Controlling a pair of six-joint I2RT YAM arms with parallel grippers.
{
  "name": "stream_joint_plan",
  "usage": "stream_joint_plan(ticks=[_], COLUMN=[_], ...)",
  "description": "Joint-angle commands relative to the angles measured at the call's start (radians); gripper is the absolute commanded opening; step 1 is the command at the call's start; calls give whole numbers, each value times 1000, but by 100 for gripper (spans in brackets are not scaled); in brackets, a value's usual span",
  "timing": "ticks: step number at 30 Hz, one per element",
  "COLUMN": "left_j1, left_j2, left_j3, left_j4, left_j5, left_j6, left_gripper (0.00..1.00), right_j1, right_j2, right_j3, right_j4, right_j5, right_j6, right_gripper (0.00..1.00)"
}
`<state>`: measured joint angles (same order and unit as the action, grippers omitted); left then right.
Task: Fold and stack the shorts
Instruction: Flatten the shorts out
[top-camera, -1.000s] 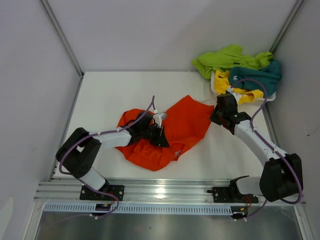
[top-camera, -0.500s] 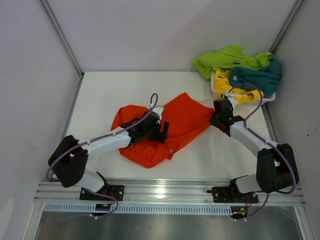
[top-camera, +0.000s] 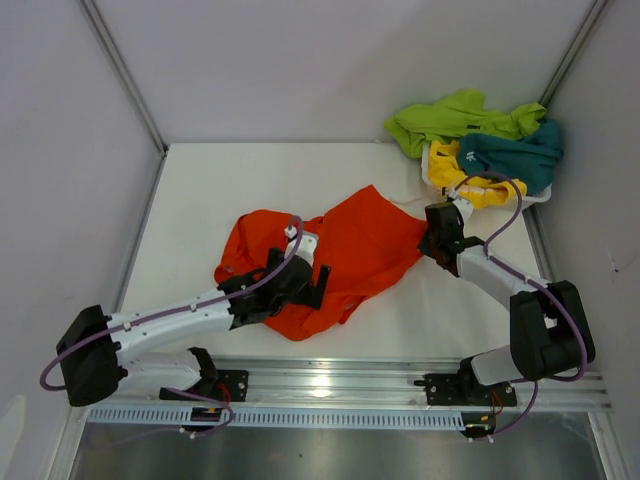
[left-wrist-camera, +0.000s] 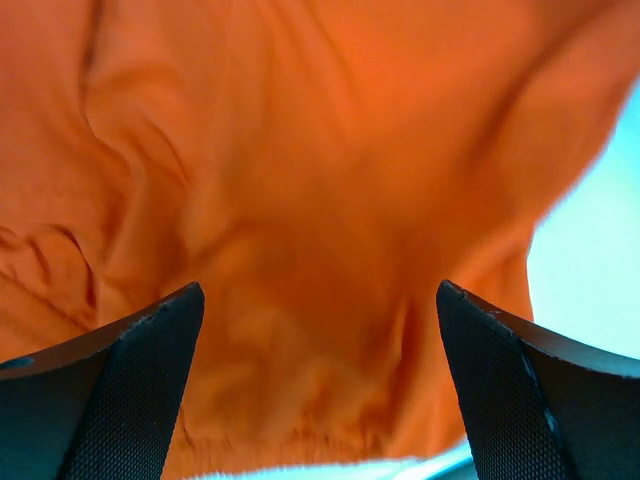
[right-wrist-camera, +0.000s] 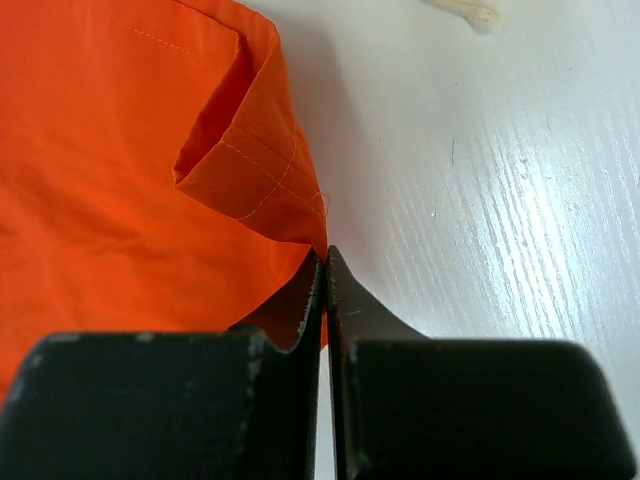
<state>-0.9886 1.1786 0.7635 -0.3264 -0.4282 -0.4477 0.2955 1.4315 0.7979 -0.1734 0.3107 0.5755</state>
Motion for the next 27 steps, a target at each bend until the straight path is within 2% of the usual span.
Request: stream_joint_plan(ticks=[1, 2, 4, 5, 6, 8, 9, 11, 14, 15, 16, 17, 18, 19, 22, 27], left_j1=[-112, -145, -276, -324, -422, -510, -581, -639, -741, -774, -780, -782, -782, -780, -771, -707], left_j2=[-85, -95, -93, -77, -67, -34, 11, 76, 258, 315, 446, 516, 582, 684, 737, 705], left_j3=[-30, -26, -1, 28, 33, 54, 62, 89, 161, 210, 268, 299, 388, 410, 432, 370], left_j4=[-14, -79, -155, -246, -288, -406, -454, -520, -693, -806, -880, -963, -1125, -1141, -1117, -1005], left_j5=[-79, -175, -281, -390, -436, -506, -553, -572, -609, -616, -623, -621, -623, -627, -617, -581], left_j6=[-29, -46, -117, -155, -248, -346, -471, -567, -791, -898, -963, -1106, -1175, -1194, -1206, -1126], left_gripper=[99, 99, 99, 99, 99, 99, 99, 99, 99, 100, 99, 99, 99, 99, 99, 99], right_j1=[7, 5, 8, 7, 7, 10, 13, 16, 21, 21, 21, 21, 22, 22, 22, 22], right_j2=[-14, -13, -13, -13, -13, -10, -6, -5, -2, -2, -3, -3, -3, -5, -8, -9], right_j3=[-2, -2, -5, -6, -8, -12, -12, -12, -16, -16, -16, -16, -16, -17, -22, -26], right_j4=[46, 46, 45, 46, 49, 52, 54, 52, 55, 54, 55, 55, 55, 55, 60, 66], right_j5=[41, 42, 50, 51, 51, 56, 56, 59, 64, 65, 64, 64, 64, 62, 57, 45], right_j6=[-11, -11, -11, -9, -8, -6, -6, -6, -9, -8, -8, -9, -9, -11, -8, -8], right_gripper=[0, 0, 0, 0, 0, 0, 0, 0, 0, 0, 0, 0, 0, 0, 0, 0])
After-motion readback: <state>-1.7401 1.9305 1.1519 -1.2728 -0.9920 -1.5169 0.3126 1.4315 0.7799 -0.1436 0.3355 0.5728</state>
